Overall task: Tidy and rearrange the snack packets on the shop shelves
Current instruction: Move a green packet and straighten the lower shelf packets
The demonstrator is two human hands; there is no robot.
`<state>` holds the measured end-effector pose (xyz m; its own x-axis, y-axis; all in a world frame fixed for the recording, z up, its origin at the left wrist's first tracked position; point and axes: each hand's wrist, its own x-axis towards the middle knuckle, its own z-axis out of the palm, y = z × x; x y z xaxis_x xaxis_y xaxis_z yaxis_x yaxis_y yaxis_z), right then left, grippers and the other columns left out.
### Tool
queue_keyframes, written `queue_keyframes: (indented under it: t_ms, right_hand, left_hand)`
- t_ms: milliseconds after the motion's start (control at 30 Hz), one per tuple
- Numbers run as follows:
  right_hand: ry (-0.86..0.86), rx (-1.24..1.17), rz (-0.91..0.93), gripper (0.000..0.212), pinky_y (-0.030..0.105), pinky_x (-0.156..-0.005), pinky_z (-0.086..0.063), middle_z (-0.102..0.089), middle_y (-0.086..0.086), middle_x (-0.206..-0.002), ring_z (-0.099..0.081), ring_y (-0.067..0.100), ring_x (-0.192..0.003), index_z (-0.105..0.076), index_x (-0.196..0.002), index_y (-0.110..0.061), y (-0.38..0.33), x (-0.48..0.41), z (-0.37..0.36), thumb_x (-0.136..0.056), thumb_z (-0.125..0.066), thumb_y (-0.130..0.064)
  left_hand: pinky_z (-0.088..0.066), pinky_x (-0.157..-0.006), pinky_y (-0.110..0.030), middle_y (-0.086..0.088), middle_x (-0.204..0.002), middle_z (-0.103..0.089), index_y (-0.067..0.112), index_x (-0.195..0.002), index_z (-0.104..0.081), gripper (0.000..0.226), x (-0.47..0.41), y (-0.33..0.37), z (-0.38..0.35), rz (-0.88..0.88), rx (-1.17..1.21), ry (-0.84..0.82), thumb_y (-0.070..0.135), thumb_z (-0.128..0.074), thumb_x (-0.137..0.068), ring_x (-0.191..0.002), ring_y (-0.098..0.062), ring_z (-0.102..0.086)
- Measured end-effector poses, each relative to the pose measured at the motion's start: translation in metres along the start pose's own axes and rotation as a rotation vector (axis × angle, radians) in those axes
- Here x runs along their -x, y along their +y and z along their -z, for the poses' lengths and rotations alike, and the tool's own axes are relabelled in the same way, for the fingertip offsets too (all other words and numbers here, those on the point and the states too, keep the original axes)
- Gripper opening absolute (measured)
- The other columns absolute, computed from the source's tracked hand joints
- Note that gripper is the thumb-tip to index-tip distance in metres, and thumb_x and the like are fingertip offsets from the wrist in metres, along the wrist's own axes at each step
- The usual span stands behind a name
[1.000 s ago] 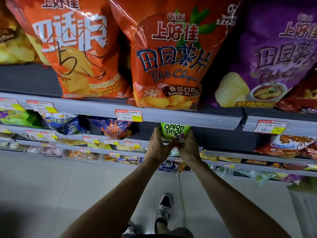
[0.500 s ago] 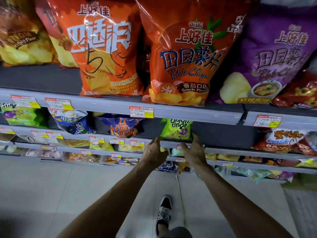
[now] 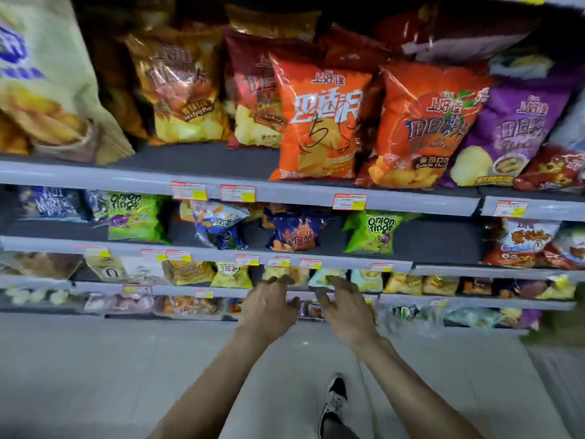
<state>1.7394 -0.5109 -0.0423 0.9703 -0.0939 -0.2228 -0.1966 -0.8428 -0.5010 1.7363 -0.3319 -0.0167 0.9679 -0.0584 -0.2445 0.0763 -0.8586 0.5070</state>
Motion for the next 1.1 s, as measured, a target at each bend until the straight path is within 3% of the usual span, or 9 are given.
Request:
queue_keyframes:
  t_ms: [300,500,633,767,867,1000,1100]
  right_hand:
    - [-0.007,0.199,0.194,0.050,0.036,-0.102,-0.042,-0.057,0.002,-0.144,-0.047,0.024,-0.137,-0.050,-0.149,-0.025,-0.091,0.055,-0.024,-0.105,-0.046,-0.049]
    - [-0.026,0.148,0.210,0.049,0.042,-0.100,-0.050,-0.066,0.005,-0.133,-0.057,0.027,-0.127,-0.058,-0.141,-0.020,-0.116,0.032,-0.061,-0.102,-0.053,-0.049]
    - [-0.066,0.145,0.218,0.052,0.042,-0.095,-0.052,-0.068,0.005,-0.129,-0.060,0.028,-0.121,-0.058,-0.140,-0.018,-0.143,0.003,-0.080,-0.101,-0.050,-0.052]
    - [-0.083,0.163,0.273,0.055,0.041,-0.098,-0.049,-0.064,0.008,-0.135,-0.056,0.028,-0.125,-0.052,-0.145,-0.015,-0.168,-0.027,-0.090,-0.102,-0.051,-0.050]
    - [-0.063,0.100,0.242,0.065,0.041,-0.103,-0.047,-0.057,0.013,-0.144,-0.053,0.031,-0.131,-0.042,-0.153,-0.013,-0.183,-0.048,-0.098,-0.101,-0.055,-0.050]
    - [-0.112,-0.014,0.141,0.091,0.041,-0.117,-0.036,-0.035,0.015,-0.164,-0.035,0.030,-0.149,-0.024,-0.162,-0.007,-0.195,-0.072,-0.113,-0.095,-0.066,-0.053]
    - [-0.129,-0.088,0.062,0.106,0.044,-0.122,-0.030,-0.027,0.017,-0.167,-0.027,0.032,-0.154,-0.018,-0.163,-0.005,-0.201,-0.087,-0.129,-0.088,-0.074,-0.055]
  left_hand:
    - [-0.056,-0.087,-0.040,-0.004,-0.126,-0.072,0.033,-0.137,-0.062,0.043,0.040,-0.094,0.053,0.093,0.000,0.095,0.038,-0.061,-0.095,-0.116,-0.033,-0.067]
    - [-0.056,-0.087,-0.039,-0.005,-0.123,-0.074,0.029,-0.135,-0.065,0.040,0.023,-0.125,0.075,0.151,0.008,0.128,0.037,-0.062,-0.097,-0.114,-0.032,-0.068]
    - [-0.056,-0.085,-0.039,-0.006,-0.115,-0.075,0.025,-0.121,-0.069,0.032,0.021,-0.146,0.084,0.221,0.025,0.137,0.037,-0.058,-0.094,-0.111,-0.034,-0.068]
    - [-0.055,-0.097,-0.039,0.000,-0.131,-0.070,0.030,-0.136,-0.063,0.040,0.020,-0.166,0.086,0.316,0.013,0.117,0.038,-0.063,-0.097,-0.120,-0.028,-0.065]
    - [-0.056,-0.096,-0.040,0.001,-0.131,-0.071,0.031,-0.136,-0.063,0.040,0.014,-0.181,0.087,0.377,0.032,0.142,0.038,-0.063,-0.097,-0.118,-0.027,-0.067]
    - [-0.057,-0.094,-0.041,-0.001,-0.126,-0.073,0.031,-0.135,-0.062,0.039,0.005,-0.204,0.092,0.445,0.051,0.154,0.038,-0.062,-0.096,-0.114,-0.028,-0.069]
    - [-0.057,-0.094,-0.041,-0.003,-0.134,-0.068,0.030,-0.138,-0.060,0.044,-0.006,-0.226,0.101,0.462,0.082,0.158,0.036,-0.063,-0.095,-0.115,-0.030,-0.068]
